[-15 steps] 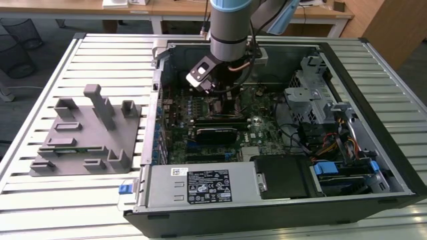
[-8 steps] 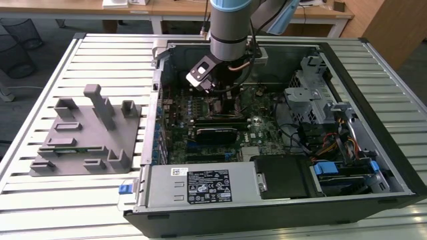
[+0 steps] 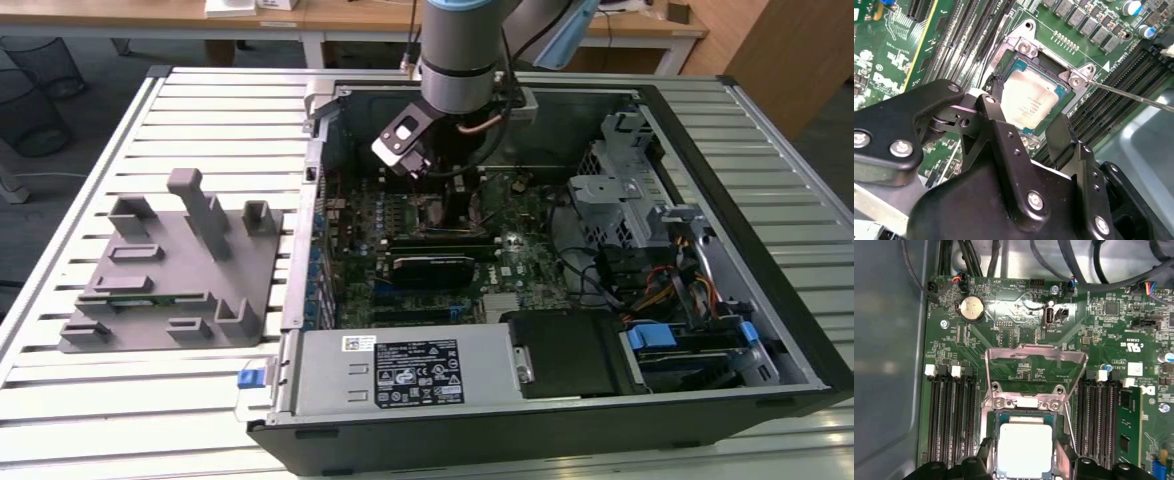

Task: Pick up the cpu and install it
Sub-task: 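Place the cpu into insertion slot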

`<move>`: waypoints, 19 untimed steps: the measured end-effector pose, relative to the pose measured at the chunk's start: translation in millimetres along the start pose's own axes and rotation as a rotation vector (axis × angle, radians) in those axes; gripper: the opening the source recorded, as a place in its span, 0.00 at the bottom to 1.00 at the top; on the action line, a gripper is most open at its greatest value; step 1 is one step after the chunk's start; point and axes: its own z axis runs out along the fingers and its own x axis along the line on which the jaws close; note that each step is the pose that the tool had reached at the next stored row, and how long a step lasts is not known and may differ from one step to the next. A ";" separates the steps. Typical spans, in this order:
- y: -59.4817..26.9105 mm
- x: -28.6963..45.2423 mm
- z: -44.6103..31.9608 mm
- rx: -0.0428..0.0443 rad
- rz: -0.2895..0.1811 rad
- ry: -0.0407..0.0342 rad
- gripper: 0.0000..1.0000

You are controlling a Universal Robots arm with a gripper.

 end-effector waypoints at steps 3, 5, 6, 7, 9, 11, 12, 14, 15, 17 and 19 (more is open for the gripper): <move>0.1 0.0 -2.5 0.0000 0.000 -0.0004 0.61; 0.1 0.0 -4.0 0.0000 0.000 -0.0004 0.54; 0.2 -0.1 -4.5 0.0000 0.000 -0.0005 0.54; 0.2 -0.1 -4.9 0.0000 0.000 -0.0005 0.47; 0.2 -0.1 -5.8 0.0000 0.000 -0.0005 0.42; 0.2 -0.1 -6.6 0.0000 0.000 -0.0005 0.30; 0.3 -0.1 -6.9 -0.0001 0.000 -0.0004 0.30; 0.3 -0.1 -7.7 0.0001 0.000 -0.0005 0.18; 0.3 -0.1 -8.0 0.0000 0.000 -0.0004 0.13; 0.3 -0.1 -9.0 0.0000 0.000 -0.0005 0.11; 0.3 -0.1 -10.0 0.0000 0.000 -0.0004 0.11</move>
